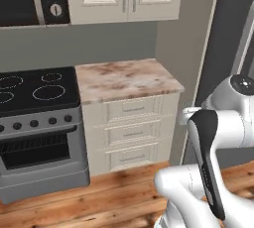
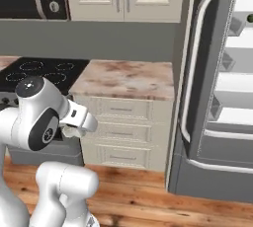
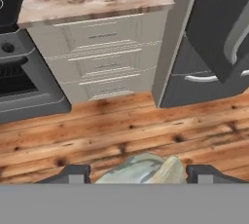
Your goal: Retrieve the bottle and the shaker from the cabinet and place them next to the mixing bowl on the counter. Then add garlic from the fridge to the mixing bowl.
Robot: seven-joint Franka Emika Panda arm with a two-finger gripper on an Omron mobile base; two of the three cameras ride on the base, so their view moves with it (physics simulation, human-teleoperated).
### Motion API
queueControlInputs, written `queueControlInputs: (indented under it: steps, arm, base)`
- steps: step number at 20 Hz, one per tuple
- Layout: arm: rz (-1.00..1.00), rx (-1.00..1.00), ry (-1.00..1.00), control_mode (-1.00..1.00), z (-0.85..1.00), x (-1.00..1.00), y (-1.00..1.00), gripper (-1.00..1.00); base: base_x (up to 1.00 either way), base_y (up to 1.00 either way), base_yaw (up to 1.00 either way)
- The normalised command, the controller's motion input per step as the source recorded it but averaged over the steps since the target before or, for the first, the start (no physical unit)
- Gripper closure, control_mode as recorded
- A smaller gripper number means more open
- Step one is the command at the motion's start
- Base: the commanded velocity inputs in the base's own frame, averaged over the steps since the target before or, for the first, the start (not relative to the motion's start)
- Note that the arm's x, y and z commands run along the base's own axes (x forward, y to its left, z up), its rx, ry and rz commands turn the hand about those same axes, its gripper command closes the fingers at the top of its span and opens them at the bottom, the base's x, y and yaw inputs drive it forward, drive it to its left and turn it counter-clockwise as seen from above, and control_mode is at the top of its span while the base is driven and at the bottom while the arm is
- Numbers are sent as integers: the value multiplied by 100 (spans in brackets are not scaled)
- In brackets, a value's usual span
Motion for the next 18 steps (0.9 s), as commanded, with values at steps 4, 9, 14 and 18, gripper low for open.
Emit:
queueControlInputs:
  steps: [4, 9, 14, 18]
  arm:
    - [0, 0, 0, 100, 0, 0, 0, 100]
    - [0, 0, 0, 100, 0, 0, 0, 100]
    - [0, 0, 0, 100, 0, 0, 0, 100]
    - [0, 0, 0, 100, 0, 0, 0, 100]
  base:
    - [0, 97, -10]
    - [0, 100, 0]
    - [8, 100, 13]
    - [24, 100, 15]
